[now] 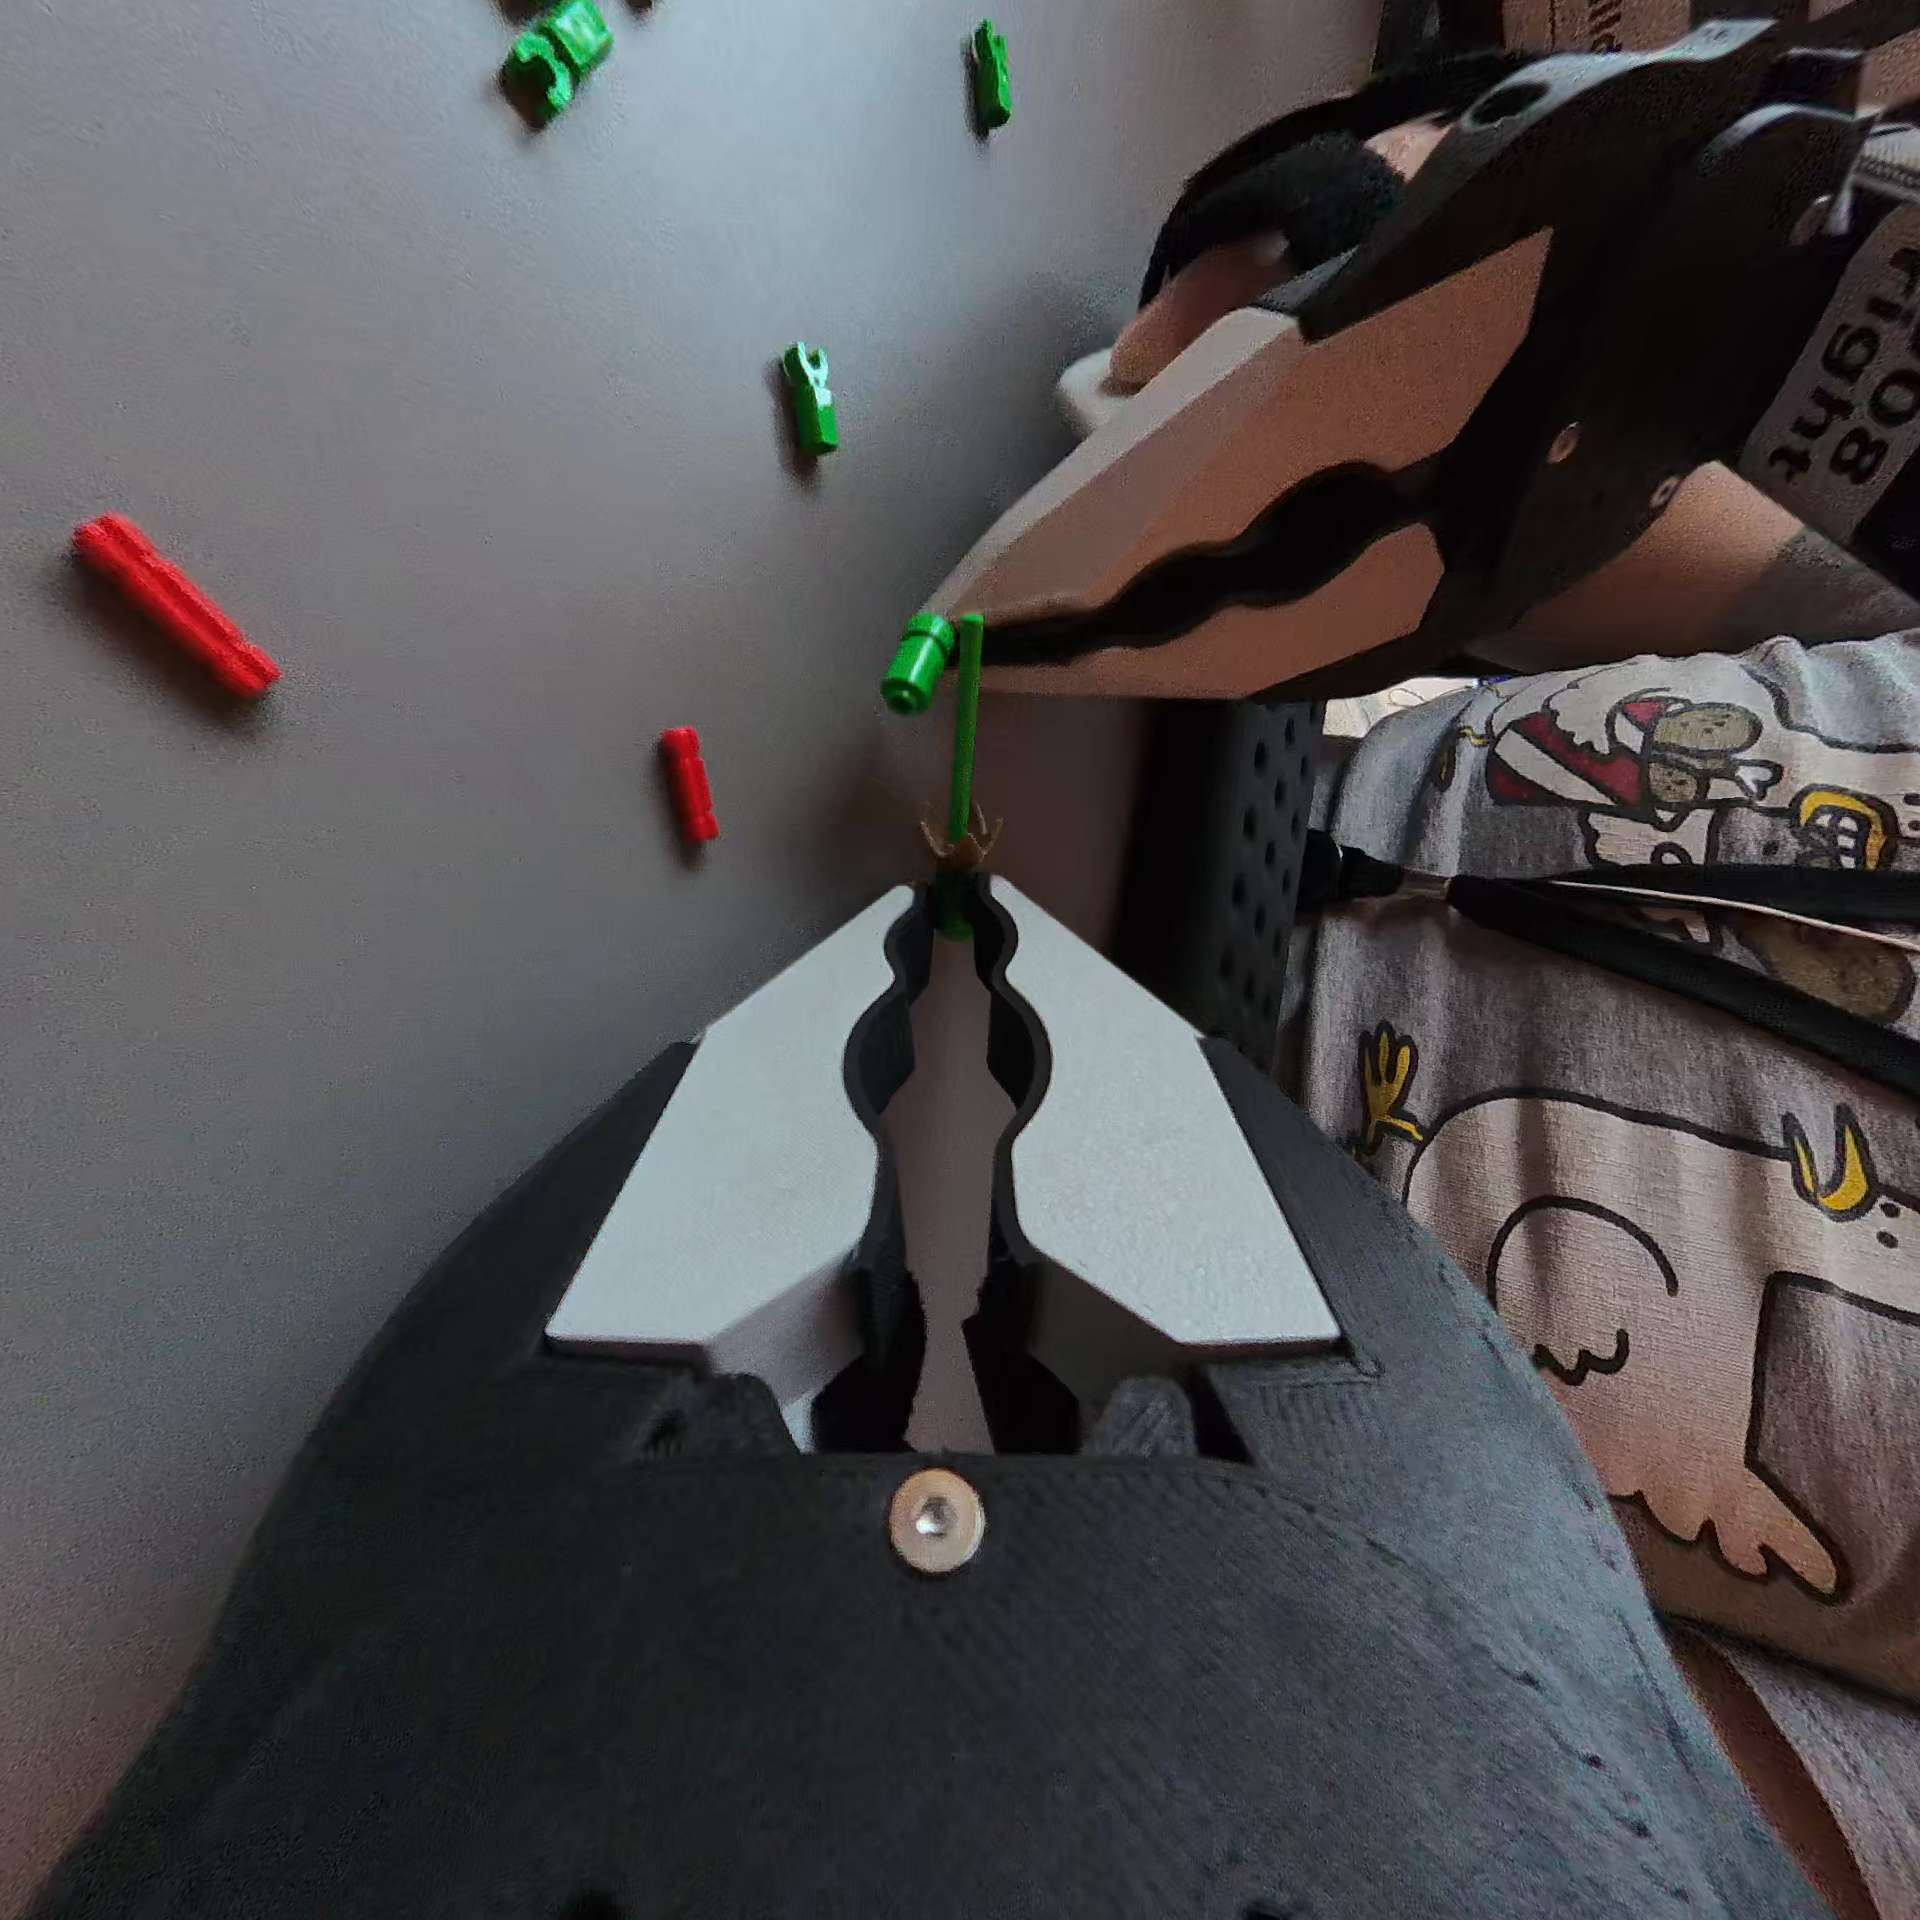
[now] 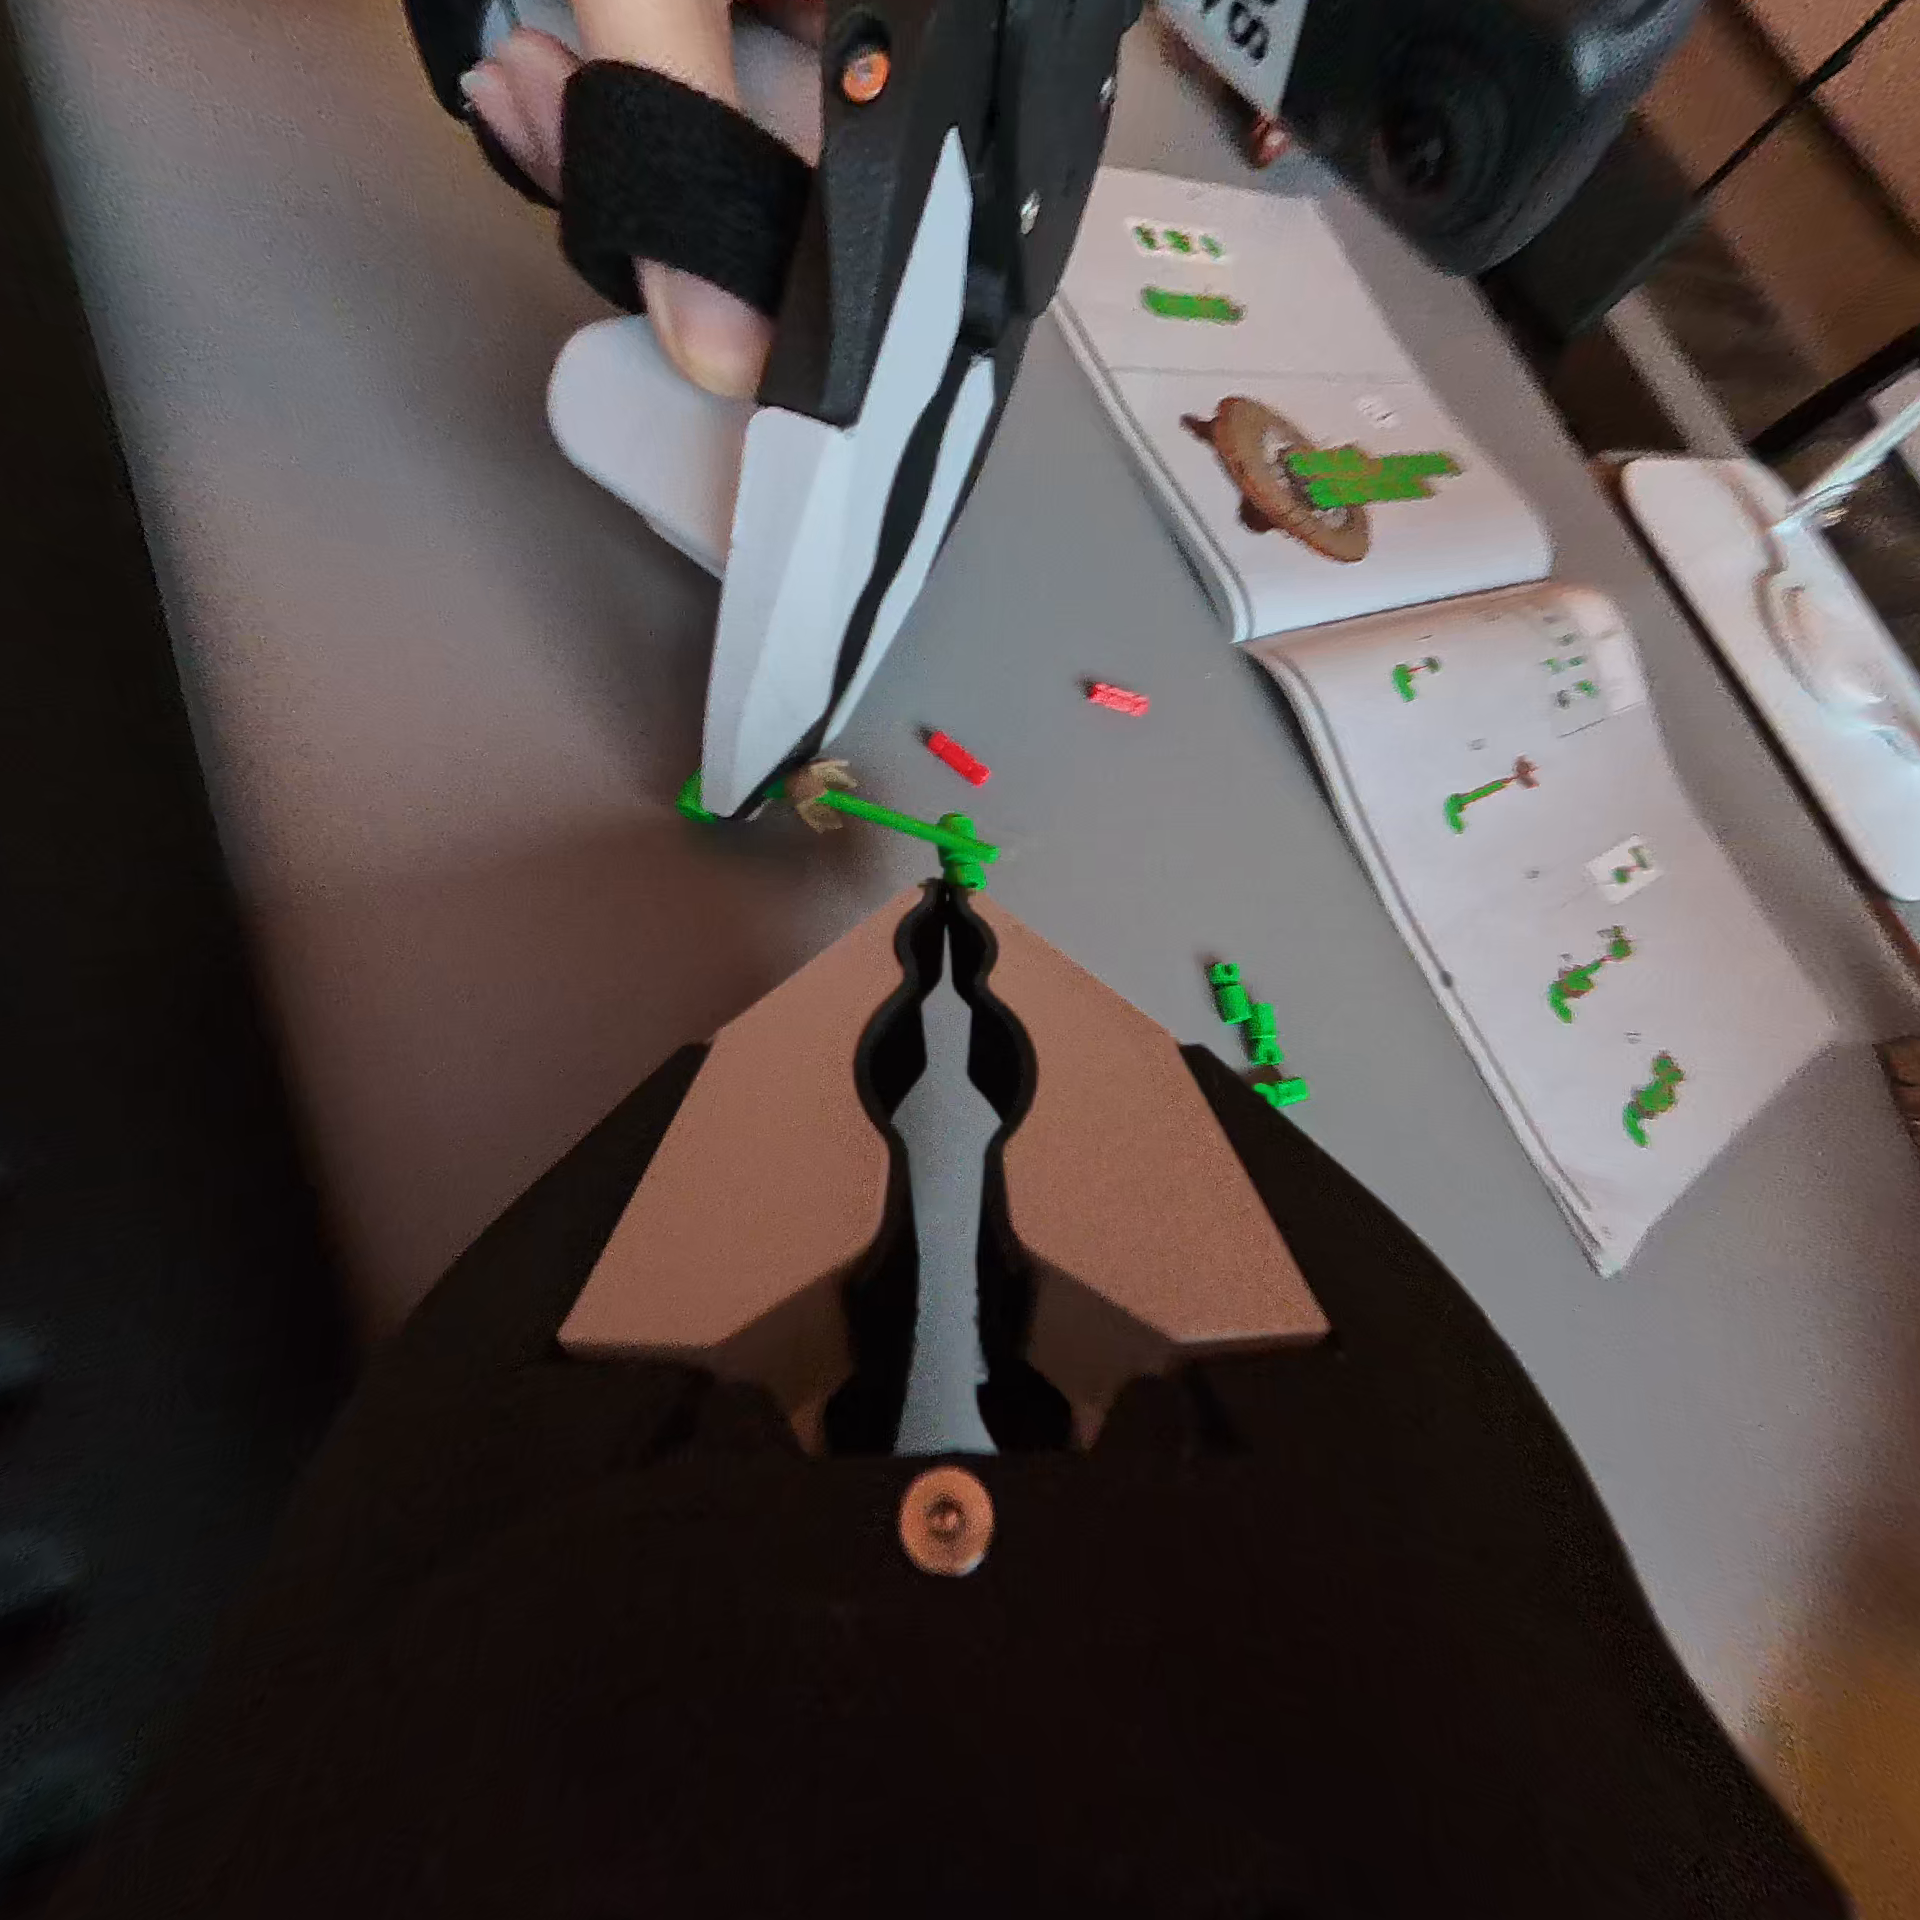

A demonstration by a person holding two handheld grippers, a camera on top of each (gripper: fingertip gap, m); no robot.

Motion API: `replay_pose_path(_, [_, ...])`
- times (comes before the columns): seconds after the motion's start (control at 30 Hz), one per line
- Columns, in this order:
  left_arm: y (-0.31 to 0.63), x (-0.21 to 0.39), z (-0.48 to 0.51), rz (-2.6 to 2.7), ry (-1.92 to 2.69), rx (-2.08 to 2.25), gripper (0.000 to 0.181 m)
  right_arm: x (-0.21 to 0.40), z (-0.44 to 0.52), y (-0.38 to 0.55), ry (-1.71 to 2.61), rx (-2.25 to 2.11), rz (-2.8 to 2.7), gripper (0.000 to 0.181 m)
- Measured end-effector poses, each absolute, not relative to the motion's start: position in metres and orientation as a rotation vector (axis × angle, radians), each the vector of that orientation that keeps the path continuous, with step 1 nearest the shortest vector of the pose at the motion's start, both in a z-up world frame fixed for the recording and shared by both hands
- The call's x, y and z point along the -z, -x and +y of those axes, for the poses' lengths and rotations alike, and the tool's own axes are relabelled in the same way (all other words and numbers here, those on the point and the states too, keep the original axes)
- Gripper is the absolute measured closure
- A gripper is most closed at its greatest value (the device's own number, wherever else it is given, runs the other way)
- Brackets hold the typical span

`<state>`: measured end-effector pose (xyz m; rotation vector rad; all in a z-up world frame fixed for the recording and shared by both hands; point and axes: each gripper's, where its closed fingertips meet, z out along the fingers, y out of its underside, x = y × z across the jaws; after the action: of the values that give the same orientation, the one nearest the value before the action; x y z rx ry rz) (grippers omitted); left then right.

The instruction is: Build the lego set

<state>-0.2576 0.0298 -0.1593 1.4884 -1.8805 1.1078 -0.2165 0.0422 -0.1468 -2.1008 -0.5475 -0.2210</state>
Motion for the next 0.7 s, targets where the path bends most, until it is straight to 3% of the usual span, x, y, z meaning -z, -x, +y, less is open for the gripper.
replay_pose_path(0.5, [0.282, 0.159, 0.034, -1.730, -1.474, -1.024, 0.175, 0.160, 0.035, 0.213, 2.188, 0.005, -0.483, 0.180])
replay_pose_path(0.7, [0.284, 0.159, 0.036, -1.730, -1.467, -1.023, 0.175, 0.159, 0.027, 0.211, 2.203, -0.120, -0.451, 0.163])
